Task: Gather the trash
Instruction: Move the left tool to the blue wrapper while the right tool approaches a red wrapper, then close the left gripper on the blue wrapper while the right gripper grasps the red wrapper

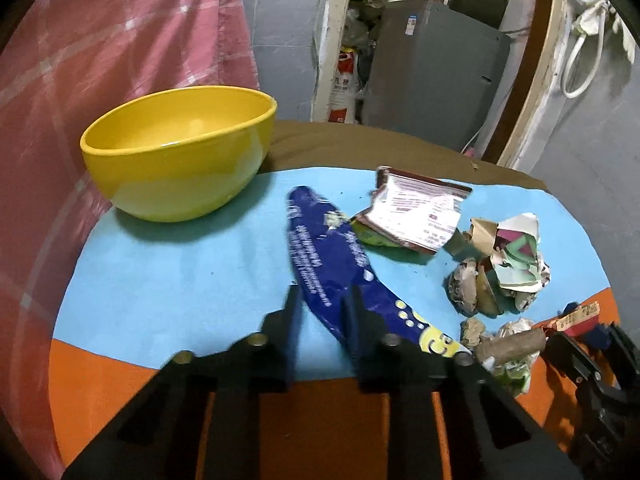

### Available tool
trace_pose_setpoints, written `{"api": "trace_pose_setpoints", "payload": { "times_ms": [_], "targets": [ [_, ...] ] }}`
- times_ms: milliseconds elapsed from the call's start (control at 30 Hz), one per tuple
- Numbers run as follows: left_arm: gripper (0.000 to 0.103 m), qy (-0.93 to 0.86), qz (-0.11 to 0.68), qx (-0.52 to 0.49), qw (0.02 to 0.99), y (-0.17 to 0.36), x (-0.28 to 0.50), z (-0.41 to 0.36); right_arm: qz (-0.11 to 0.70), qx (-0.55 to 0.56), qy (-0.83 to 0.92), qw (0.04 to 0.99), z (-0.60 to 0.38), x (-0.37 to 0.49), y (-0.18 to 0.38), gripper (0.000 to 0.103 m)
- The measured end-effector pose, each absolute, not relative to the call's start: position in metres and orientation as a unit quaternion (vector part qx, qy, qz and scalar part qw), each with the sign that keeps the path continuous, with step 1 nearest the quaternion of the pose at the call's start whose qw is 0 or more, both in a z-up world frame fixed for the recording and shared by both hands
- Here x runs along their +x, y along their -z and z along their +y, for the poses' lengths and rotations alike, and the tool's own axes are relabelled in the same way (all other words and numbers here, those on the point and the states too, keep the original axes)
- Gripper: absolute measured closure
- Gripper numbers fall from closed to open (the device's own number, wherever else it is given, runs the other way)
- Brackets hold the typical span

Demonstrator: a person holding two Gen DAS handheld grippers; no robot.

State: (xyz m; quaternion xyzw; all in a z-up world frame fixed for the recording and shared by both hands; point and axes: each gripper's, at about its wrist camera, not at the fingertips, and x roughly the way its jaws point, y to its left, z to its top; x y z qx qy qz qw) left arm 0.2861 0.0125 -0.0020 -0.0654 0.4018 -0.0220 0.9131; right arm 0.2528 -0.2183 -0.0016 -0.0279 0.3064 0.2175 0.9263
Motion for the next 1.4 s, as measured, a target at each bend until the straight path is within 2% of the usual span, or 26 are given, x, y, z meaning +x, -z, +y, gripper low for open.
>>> {"api": "trace_pose_setpoints", "payload": {
  "times_ms": [100, 167, 567, 633, 1000, 1067, 1167, 1233, 1333, 1400],
  "targets": [
    [0.099, 0.024, 0.4, -0.075, 0.913, 0.002, 0.288, 0.013, 0.309, -0.019, -0.232, 0.922, -0.22, 0.252, 0.003, 0.065],
    [0.103, 0.024, 0.395, -0.079, 0.915, -0.001, 0.288, 0.015, 0.306, -0.017, -0.237, 0.922, -0.22, 0.25, 0.003, 0.067],
    [0.103, 0.044, 0.269, -0.034, 0.962, -0.039, 0.234, -0.009, 0.25, -0.009, -0.251, 0.935, -0.232, 0.228, -0.008, 0.073],
    [0.103, 0.042, 0.261, -0.03, 0.964, -0.045, 0.232, -0.011, 0.243, -0.008, -0.251, 0.937, -0.234, 0.224, -0.011, 0.083],
    [0.102, 0.04, 0.377, -0.108, 0.919, -0.01, 0.262, 0.013, 0.253, 0.015, -0.251, 0.934, -0.245, 0.225, -0.008, 0.083],
    [0.097, 0.046, 0.396, -0.112, 0.91, -0.005, 0.271, 0.013, 0.258, 0.019, -0.25, 0.933, -0.246, 0.228, -0.006, 0.082],
    [0.078, 0.055, 0.406, -0.131, 0.903, 0.0, 0.281, 0.016, 0.266, 0.023, -0.247, 0.931, -0.247, 0.231, -0.003, 0.08],
    [0.062, 0.061, 0.405, -0.143, 0.901, -0.001, 0.285, 0.017, 0.272, 0.025, -0.245, 0.93, -0.249, 0.233, 0.0, 0.08],
    [0.05, 0.074, 0.403, -0.143, 0.901, 0.0, 0.291, 0.015, 0.28, 0.027, -0.244, 0.928, -0.25, 0.235, 0.003, 0.076],
    [0.05, 0.071, 0.404, -0.127, 0.903, 0.0, 0.294, 0.012, 0.283, 0.031, -0.247, 0.926, -0.252, 0.235, 0.005, 0.075]
  ]
}}
